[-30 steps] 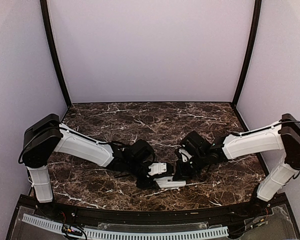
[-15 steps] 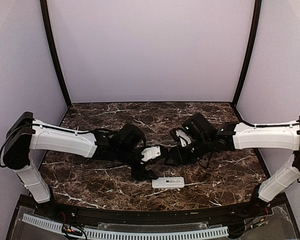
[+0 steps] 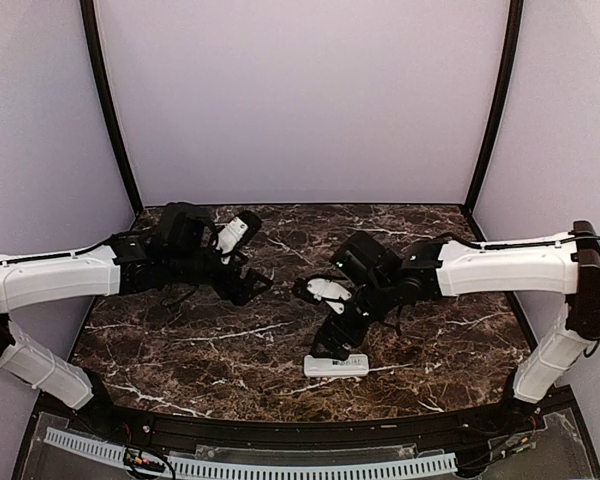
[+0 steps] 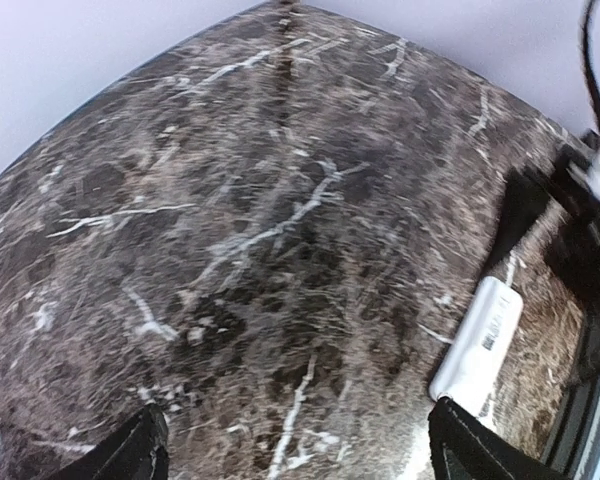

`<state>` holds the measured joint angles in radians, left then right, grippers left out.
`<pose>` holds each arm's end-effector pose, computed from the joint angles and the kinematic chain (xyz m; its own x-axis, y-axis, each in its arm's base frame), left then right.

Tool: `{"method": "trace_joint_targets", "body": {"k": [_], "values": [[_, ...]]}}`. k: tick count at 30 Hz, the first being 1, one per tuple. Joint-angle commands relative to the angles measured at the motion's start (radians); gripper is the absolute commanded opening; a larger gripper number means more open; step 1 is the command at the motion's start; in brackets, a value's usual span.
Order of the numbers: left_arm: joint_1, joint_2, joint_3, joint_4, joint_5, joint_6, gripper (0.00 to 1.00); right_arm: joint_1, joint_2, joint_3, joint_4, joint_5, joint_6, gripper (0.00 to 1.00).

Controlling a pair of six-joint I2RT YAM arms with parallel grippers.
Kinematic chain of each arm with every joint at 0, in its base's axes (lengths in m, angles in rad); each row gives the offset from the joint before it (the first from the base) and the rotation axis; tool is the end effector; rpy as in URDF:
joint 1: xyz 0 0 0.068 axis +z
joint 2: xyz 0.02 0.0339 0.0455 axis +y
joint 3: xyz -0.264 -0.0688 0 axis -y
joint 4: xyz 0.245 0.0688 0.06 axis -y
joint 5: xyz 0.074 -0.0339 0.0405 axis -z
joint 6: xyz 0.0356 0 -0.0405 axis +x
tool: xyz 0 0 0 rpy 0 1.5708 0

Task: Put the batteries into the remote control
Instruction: Pick up the remote control from the center of the board.

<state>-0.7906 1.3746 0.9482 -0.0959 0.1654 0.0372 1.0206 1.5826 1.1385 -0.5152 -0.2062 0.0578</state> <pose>0.2146 -0.2252 0.2713 -0.3209 0.3764 -0.8691 0.8139 0.5788 -0.0498 0.1677 0.2873 0.2373 -0.4791 -0.6730 -0.5634 -0.8696 0.4512 0.2005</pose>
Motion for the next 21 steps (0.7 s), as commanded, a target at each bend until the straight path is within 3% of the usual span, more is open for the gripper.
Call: {"method": "trace_joint_targets", "body": {"k": [1,5,15,21], "values": [[0.064,-0.083,-0.064,0.047,-0.131,-0.103,0.91,0.096,0.113,0.089,-0.098,0.068,-0.24,0.92],[0.074,-0.072,-0.064,0.038,-0.15,-0.095,0.92,0.115,0.229,0.155,-0.232,0.131,-0.263,0.9],[0.076,-0.065,-0.051,0.034,-0.115,-0.083,0.92,0.168,0.399,0.241,-0.257,0.242,-0.242,0.88],[0.076,-0.064,-0.05,0.032,-0.103,-0.078,0.91,0.17,0.434,0.274,-0.294,0.211,-0.246,0.75]]}}
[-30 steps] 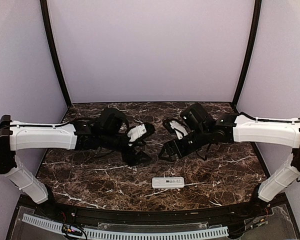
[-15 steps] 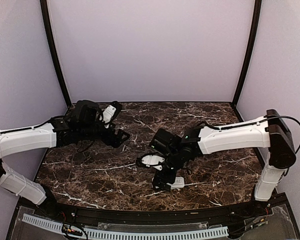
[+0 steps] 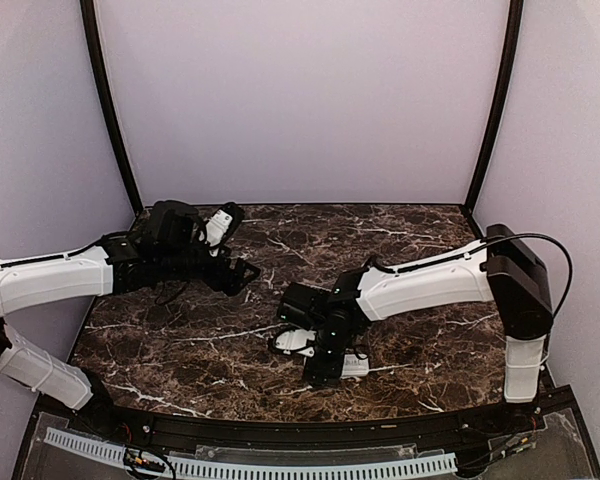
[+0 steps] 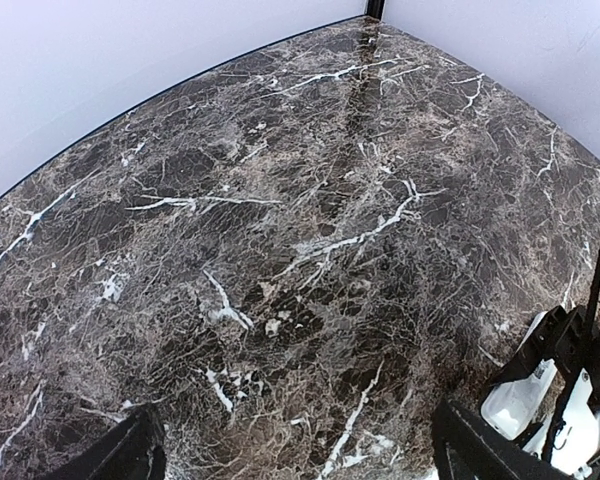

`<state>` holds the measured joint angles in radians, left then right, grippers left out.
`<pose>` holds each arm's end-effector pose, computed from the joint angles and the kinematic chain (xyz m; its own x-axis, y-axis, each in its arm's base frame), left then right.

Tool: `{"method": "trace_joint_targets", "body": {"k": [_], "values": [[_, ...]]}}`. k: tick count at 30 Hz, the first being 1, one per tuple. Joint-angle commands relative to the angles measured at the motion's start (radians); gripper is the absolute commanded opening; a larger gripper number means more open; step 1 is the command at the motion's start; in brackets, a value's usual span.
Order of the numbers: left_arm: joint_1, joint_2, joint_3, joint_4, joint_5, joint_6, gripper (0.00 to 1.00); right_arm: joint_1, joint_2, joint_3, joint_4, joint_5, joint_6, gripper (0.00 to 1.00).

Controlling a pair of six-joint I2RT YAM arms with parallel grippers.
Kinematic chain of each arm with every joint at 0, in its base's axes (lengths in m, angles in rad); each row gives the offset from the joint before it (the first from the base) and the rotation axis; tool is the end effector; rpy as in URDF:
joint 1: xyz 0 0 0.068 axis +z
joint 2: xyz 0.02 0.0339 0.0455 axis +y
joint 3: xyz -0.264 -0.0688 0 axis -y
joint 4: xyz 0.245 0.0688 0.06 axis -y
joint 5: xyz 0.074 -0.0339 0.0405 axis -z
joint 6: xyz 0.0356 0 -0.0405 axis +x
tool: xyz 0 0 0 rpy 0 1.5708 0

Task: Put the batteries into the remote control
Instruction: Pick up the remote control from the center of the board, then pass from the right arm to the left

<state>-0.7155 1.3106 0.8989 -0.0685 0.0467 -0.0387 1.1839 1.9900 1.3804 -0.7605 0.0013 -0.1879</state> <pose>0.2237 -0.1966 0.2749 -0.3750 0.2747 -0.8854 0.6725 0.7380 -0.0559 0.1451 0.3561 0.1562 -0.1903 -0.9620 -0.1956 -0.9788 0.2014 -0.0385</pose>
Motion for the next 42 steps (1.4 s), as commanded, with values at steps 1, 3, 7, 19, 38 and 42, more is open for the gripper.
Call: {"method": "trace_joint_targets", "body": {"k": [1,3,7,19,38,42], "values": [[0.001,0.001,0.0,0.005,0.016,-0.001,0.91,0.006,0.032,0.038,-0.058,0.003,-0.001,0.72],[0.001,0.002,0.0,0.004,0.017,-0.001,0.91,0.007,0.044,0.046,-0.068,0.003,-0.001,0.68],[0.001,0.005,0.001,0.002,0.026,0.001,0.91,0.007,0.06,0.062,-0.068,0.003,-0.004,0.53],[0.001,-0.012,-0.01,0.023,0.036,0.01,0.91,0.0,-0.019,0.07,-0.053,-0.05,0.035,0.32],[-0.04,-0.142,-0.179,0.404,0.549,0.014,0.85,-0.236,-0.596,-0.247,0.661,-0.412,0.386,0.27],[-0.096,-0.113,-0.177,0.53,0.679,-0.07,0.91,-0.237,-0.637,-0.258,0.794,-0.462,0.422,0.27]]}}
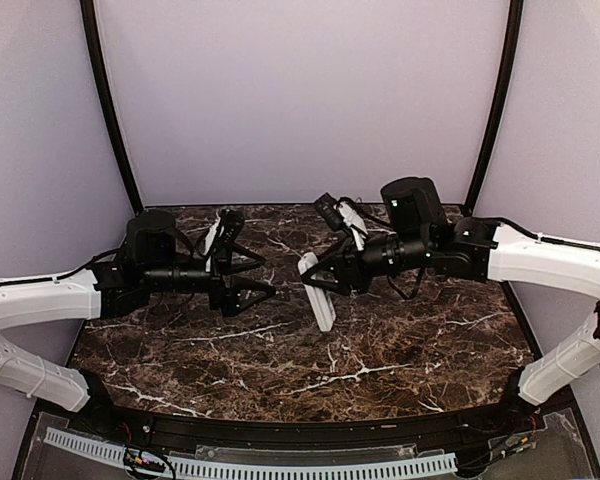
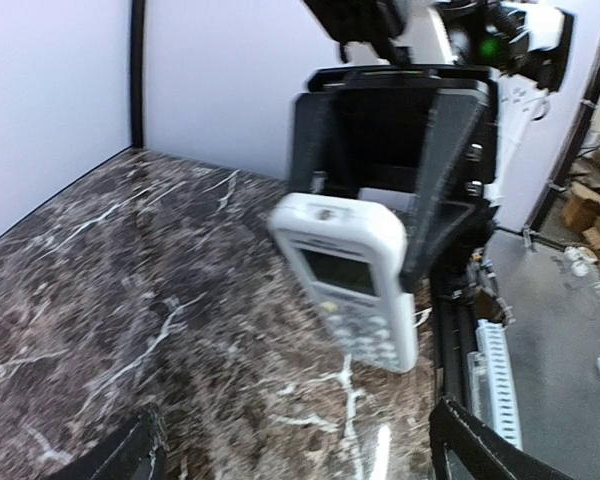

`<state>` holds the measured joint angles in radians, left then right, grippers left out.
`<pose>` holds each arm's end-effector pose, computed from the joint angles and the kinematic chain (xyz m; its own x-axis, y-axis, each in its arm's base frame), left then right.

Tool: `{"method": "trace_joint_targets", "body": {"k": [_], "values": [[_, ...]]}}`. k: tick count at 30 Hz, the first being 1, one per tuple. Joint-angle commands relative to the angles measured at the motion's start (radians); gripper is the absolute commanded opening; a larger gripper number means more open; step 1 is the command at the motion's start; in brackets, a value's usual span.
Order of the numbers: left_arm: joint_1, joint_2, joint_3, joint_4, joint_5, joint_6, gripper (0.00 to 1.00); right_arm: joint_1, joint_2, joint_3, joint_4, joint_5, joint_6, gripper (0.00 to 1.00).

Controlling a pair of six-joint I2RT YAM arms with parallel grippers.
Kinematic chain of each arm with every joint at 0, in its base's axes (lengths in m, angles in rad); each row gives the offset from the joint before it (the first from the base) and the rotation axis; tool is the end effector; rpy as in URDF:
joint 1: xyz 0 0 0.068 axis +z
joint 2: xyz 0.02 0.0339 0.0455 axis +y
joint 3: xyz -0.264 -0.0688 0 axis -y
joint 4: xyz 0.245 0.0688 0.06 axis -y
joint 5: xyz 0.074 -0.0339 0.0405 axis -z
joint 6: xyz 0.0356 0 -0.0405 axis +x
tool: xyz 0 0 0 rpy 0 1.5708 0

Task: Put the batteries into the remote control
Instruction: Pass from the right arm to the left

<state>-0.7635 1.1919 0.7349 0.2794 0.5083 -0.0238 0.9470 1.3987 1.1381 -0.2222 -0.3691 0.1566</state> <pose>0.1846 -0.2007 0.2859 -0.1502 0.1150 -0.9819 0.9468 0.3027 -0.1094 0.1776 0.2688 0.3187 -0.4150 -0.3277 -0.8487 -0.8898 0.3407 0.3036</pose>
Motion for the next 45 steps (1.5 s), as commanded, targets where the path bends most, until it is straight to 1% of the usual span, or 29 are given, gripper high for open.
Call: {"method": "trace_joint_targets", "body": {"k": [1,3,6,8,13,19,21,23,24,25,27,28,29,30,31,33,34,35,36,37,39,40,41,42,43,44,45], "values": [[-0.055,0.014,-0.002,0.194,0.226,-0.095,0.91,0.001,-0.052,-0.021,0.294,-0.113,0.084,0.27],[-0.068,0.038,0.021,0.213,0.241,-0.12,0.92,0.001,-0.056,-0.027,0.348,-0.144,0.106,0.27],[-0.071,0.067,0.037,0.27,0.257,-0.177,0.93,0.002,-0.06,-0.024,0.373,-0.152,0.115,0.27],[-0.072,0.084,0.045,0.307,0.251,-0.209,0.91,0.001,-0.064,-0.026,0.388,-0.156,0.12,0.27],[-0.081,0.149,0.108,0.319,0.226,-0.266,0.81,0.001,-0.063,-0.036,0.422,-0.169,0.14,0.27],[-0.093,0.183,0.129,0.386,0.24,-0.307,0.79,0.001,-0.07,-0.049,0.432,-0.17,0.147,0.26],[-0.097,0.188,0.133,0.39,0.239,-0.308,0.76,0.001,-0.075,-0.057,0.442,-0.169,0.149,0.26],[-0.102,0.196,0.139,0.391,0.239,-0.311,0.71,0.001,-0.075,-0.062,0.447,-0.171,0.15,0.26],[-0.103,0.201,0.142,0.392,0.241,-0.315,0.66,0.001,-0.074,-0.063,0.446,-0.172,0.151,0.26],[-0.104,0.202,0.143,0.395,0.241,-0.317,0.64,0.001,-0.072,-0.064,0.449,-0.174,0.152,0.26],[-0.107,0.205,0.143,0.4,0.243,-0.317,0.54,0.001,-0.07,-0.067,0.453,-0.178,0.154,0.26],[-0.107,0.205,0.142,0.402,0.244,-0.315,0.47,0.001,-0.071,-0.069,0.456,-0.178,0.156,0.26],[-0.109,0.205,0.141,0.402,0.245,-0.314,0.43,0.001,-0.07,-0.069,0.457,-0.179,0.157,0.26],[-0.11,0.206,0.141,0.402,0.247,-0.312,0.35,0.001,-0.071,-0.071,0.457,-0.179,0.156,0.26],[-0.109,0.206,0.14,0.401,0.248,-0.312,0.31,0.001,-0.072,-0.071,0.456,-0.179,0.155,0.26],[-0.11,0.203,0.136,0.397,0.249,-0.31,0.15,0.001,-0.075,-0.074,0.453,-0.178,0.155,0.26],[-0.111,0.2,0.134,0.39,0.247,-0.309,0.11,0.001,-0.076,-0.075,0.448,-0.175,0.155,0.26],[-0.111,0.197,0.131,0.386,0.245,-0.308,0.03,0.001,-0.077,-0.075,0.441,-0.172,0.156,0.28],[-0.11,0.193,0.13,0.37,0.236,-0.306,0.02,0.001,-0.078,-0.071,0.426,-0.155,0.158,0.32],[-0.11,0.19,0.131,0.354,0.226,-0.304,0.0,0.001,-0.08,-0.068,0.404,-0.131,0.162,0.43],[-0.111,0.183,0.144,0.27,0.14,-0.295,0.0,0.001,-0.086,-0.054,0.343,-0.055,0.17,0.7],[-0.111,0.181,0.151,0.179,0.101,-0.292,0.0,0.0,-0.09,-0.049,0.31,-0.002,0.177,0.84],[-0.111,0.187,0.177,0.126,0.004,-0.292,0.0,0.0,-0.095,-0.043,0.273,0.056,0.184,0.92],[-0.11,0.193,0.192,-0.002,-0.05,-0.295,0.0,-0.001,-0.101,-0.039,0.238,0.125,0.198,0.98],[-0.11,0.215,0.23,-0.133,-0.166,-0.312,0.0,-0.002,-0.104,-0.035,0.197,0.192,0.208,0.98],[-0.109,0.229,0.252,-0.195,-0.22,-0.324,0.0,-0.002,-0.107,-0.028,0.148,0.27,0.222,0.99],[-0.11,0.264,0.293,-0.319,-0.325,-0.355,0.0,-0.003,-0.102,-0.019,0.102,0.341,0.238,0.99]]}}
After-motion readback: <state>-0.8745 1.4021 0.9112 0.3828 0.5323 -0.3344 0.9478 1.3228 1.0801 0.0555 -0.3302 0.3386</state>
